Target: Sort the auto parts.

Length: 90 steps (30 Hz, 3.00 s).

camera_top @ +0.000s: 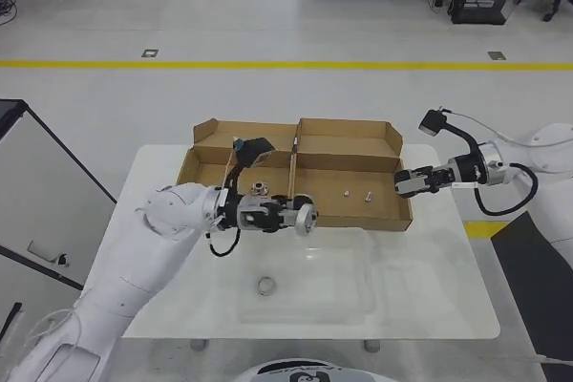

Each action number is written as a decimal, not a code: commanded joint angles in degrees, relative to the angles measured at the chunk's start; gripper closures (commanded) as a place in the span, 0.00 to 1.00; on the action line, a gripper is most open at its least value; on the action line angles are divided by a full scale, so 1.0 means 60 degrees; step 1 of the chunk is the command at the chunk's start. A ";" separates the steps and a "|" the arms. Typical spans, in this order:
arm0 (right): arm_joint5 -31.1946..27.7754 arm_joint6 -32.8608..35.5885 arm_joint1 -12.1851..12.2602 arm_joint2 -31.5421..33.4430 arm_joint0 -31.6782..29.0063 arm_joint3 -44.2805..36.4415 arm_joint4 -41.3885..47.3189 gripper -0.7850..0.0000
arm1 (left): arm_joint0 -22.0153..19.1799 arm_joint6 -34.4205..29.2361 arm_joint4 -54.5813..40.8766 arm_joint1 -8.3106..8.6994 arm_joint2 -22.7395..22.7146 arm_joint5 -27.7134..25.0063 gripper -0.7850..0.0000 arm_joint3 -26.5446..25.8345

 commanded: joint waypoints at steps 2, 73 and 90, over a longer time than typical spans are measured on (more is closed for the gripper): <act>0.0000 0.0000 0.0000 0.0000 0.0000 0.0000 0.0000 0.00 | 0.0013 0.0405 -0.0829 0.0004 0.0206 -0.0394 1.00 -0.0105; 0.0000 0.0000 0.0000 0.0000 0.0000 0.0000 0.0000 0.00 | 0.2724 -0.2610 -0.4191 -0.2397 -0.3450 0.2619 1.00 -0.1551; 0.0000 0.0000 0.0000 0.0000 0.0000 0.0000 0.0000 0.00 | 0.3256 -0.4027 -0.6500 -0.3629 -0.4819 0.4036 1.00 -0.1599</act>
